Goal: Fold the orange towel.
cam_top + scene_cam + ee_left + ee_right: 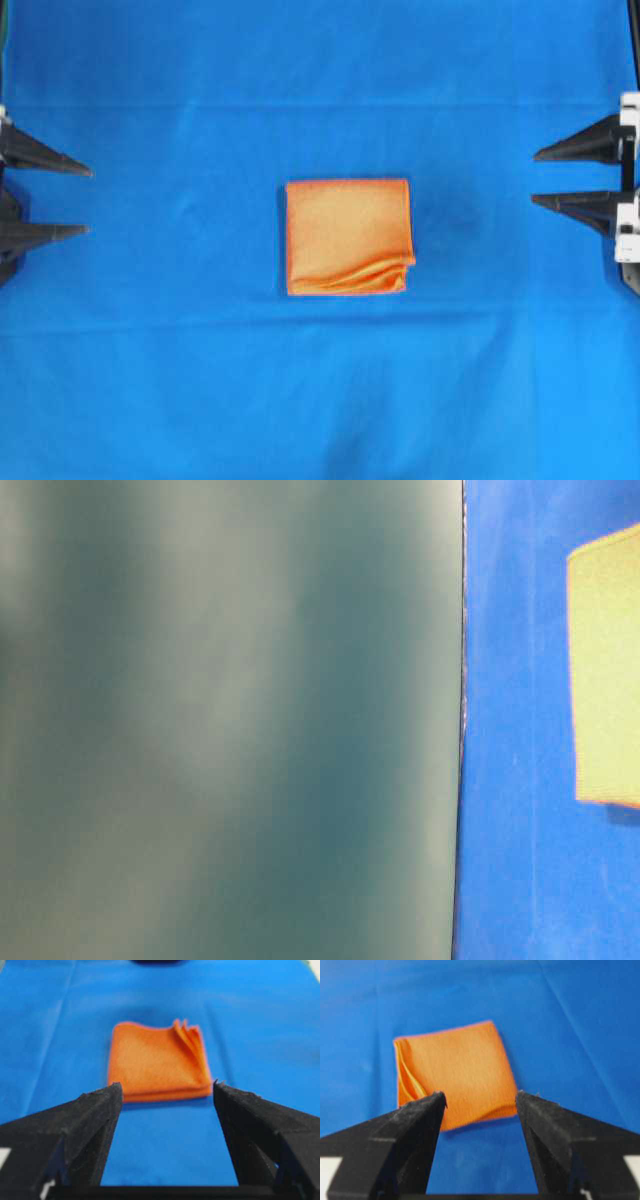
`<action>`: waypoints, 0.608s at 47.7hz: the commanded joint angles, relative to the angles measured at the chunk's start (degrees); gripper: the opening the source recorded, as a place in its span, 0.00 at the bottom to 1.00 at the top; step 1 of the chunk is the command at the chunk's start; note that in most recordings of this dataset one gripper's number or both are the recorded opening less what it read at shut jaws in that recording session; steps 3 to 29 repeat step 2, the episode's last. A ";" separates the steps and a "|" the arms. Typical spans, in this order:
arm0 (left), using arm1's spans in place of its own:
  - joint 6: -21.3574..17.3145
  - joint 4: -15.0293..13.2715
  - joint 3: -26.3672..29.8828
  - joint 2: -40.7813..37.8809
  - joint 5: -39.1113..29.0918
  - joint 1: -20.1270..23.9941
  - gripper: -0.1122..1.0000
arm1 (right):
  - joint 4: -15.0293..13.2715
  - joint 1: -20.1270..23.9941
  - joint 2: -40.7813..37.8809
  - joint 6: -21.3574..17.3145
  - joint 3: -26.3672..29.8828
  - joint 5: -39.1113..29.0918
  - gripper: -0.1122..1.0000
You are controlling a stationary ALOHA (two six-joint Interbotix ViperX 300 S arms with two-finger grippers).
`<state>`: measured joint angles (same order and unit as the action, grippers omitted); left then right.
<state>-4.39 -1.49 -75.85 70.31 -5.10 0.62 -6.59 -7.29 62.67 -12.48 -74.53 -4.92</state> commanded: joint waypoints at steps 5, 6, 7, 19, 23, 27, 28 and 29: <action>0.26 0.00 -0.97 1.14 0.26 0.70 0.71 | 0.18 -0.26 0.00 -0.26 -1.32 2.99 0.66; 0.26 0.00 -0.97 1.14 0.26 0.70 0.71 | 0.18 -0.26 0.00 -0.26 -1.32 2.99 0.66; 0.26 0.00 -0.97 1.14 0.26 0.70 0.71 | 0.18 -0.26 0.00 -0.26 -1.32 2.99 0.66; 0.26 0.00 -0.97 1.14 0.26 0.70 0.71 | 0.18 -0.26 0.00 -0.26 -1.32 2.99 0.66; 0.26 0.00 -0.97 1.14 0.26 0.70 0.71 | 0.18 -0.26 0.00 -0.26 -1.32 2.99 0.66; 0.26 0.00 -0.97 1.14 0.26 0.70 0.71 | 0.18 -0.26 0.00 -0.26 -1.32 2.99 0.66; 0.26 0.00 -0.97 1.14 0.26 0.70 0.71 | 0.18 -0.26 0.00 -0.26 -1.32 2.99 0.66; 0.26 0.00 -0.97 1.14 0.26 0.70 0.71 | 0.18 -0.26 0.00 -0.26 -1.32 2.99 0.66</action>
